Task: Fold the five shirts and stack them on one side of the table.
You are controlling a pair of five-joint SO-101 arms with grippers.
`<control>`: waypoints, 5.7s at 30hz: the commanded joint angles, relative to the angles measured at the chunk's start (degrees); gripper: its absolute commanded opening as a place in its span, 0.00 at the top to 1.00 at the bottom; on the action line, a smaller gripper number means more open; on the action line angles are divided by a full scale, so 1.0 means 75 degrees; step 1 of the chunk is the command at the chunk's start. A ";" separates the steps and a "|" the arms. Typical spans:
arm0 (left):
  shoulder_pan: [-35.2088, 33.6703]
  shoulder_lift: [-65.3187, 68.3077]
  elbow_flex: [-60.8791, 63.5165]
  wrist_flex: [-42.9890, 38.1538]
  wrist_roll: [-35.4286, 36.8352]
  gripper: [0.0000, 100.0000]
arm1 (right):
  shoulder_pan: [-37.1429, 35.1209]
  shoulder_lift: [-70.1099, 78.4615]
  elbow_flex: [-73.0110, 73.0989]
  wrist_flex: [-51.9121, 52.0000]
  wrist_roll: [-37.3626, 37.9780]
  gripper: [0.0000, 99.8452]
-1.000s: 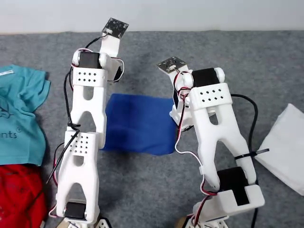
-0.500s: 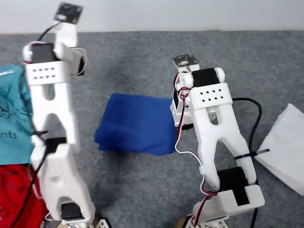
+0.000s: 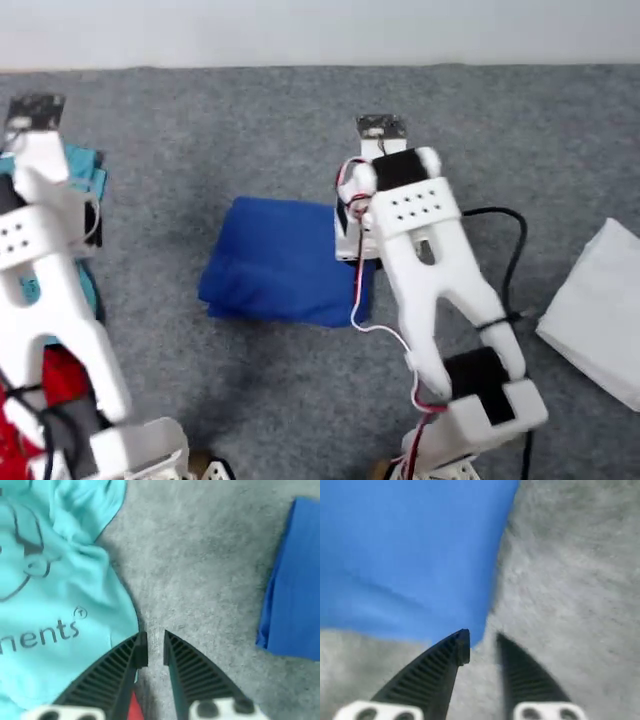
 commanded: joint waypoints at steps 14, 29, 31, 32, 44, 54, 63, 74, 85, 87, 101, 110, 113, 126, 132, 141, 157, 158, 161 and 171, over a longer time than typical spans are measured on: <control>-0.0094 -0.2309 0.2831 -0.1465 -0.0610 0.93 | -0.0627 0.3311 -0.2309 -0.1319 -0.0879 0.63; -0.0094 -0.2344 0.2878 -0.1465 -0.0621 0.93 | -0.0615 0.5773 -0.4970 -0.0006 -0.0903 0.99; -0.0094 -0.2344 0.2866 -0.1442 -0.0621 0.93 | -0.0522 0.5785 -0.5240 0.0322 -0.0610 0.98; -0.0094 -0.2344 0.2866 -0.1430 -0.0621 0.93 | -0.0486 0.5761 -0.5368 0.0463 -0.0492 0.99; -0.0094 -0.2356 0.2174 -0.0656 -0.0621 0.93 | 0.1284 0.5925 -0.7654 0.0510 0.3833 0.99; -0.0094 -0.2356 0.1717 0.0410 -0.0598 0.93 | 0.1905 0.7097 -0.8463 -0.1506 0.8604 0.99; -0.0105 -0.2356 0.1717 0.0809 -0.0563 0.93 | 0.2010 0.7789 -0.9741 -0.1764 0.8721 0.90; -0.0094 -0.2344 0.1764 0.0809 -0.0551 0.93 | 0.2421 0.7824 -1.1475 -0.0510 0.5931 0.76; -0.0105 -0.2344 0.1764 0.0914 -0.0199 0.93 | 0.1752 0.7179 -1.2249 0.1412 0.2180 0.90; -0.0094 -0.2344 0.1764 0.0914 -0.0176 0.93 | 0.1635 0.7051 -1.2296 0.1401 0.1688 0.98; -0.0105 -0.2344 0.1764 0.0914 0.0035 0.93 | 0.1108 0.5796 -1.1112 0.1459 0.1301 0.99; -0.0105 -0.2344 0.1764 0.0914 0.0035 0.93 | 0.0967 0.3429 -0.6107 0.1295 0.0774 0.99; -0.0105 -0.2344 0.1764 0.0914 0.0035 0.93 | 0.0709 0.3511 -0.5615 0.1295 0.0469 0.99; -0.0094 -0.2344 0.1764 0.0914 0.0035 0.93 | 0.1225 0.5773 -0.5568 0.1096 0.0363 0.99; -0.0094 -0.2344 0.1764 0.0914 0.0035 0.93 | 0.1201 0.5656 -0.5767 0.1248 0.0375 0.99; -0.0094 -0.2344 0.1764 0.0914 0.0035 0.93 | 0.0674 0.3347 -0.5884 0.1389 0.0387 0.99; -0.0094 -0.2344 0.1799 0.0914 0.0047 0.93 | 0.0193 0.3077 -0.1887 0.0182 0.0059 0.99; -0.0094 -0.2344 0.1846 0.0914 0.0047 0.93 | 0.0193 0.3007 -0.1946 0.0205 0.0059 0.99; -0.0082 -0.2344 0.2022 0.0914 0.0047 0.93 | 0.0123 0.2526 -0.2426 0.0604 0.0059 0.99; -0.0070 -0.2344 0.2069 0.0891 -0.0012 0.93 | 0.0358 0.1459 -0.3634 0.0533 -0.0082 0.98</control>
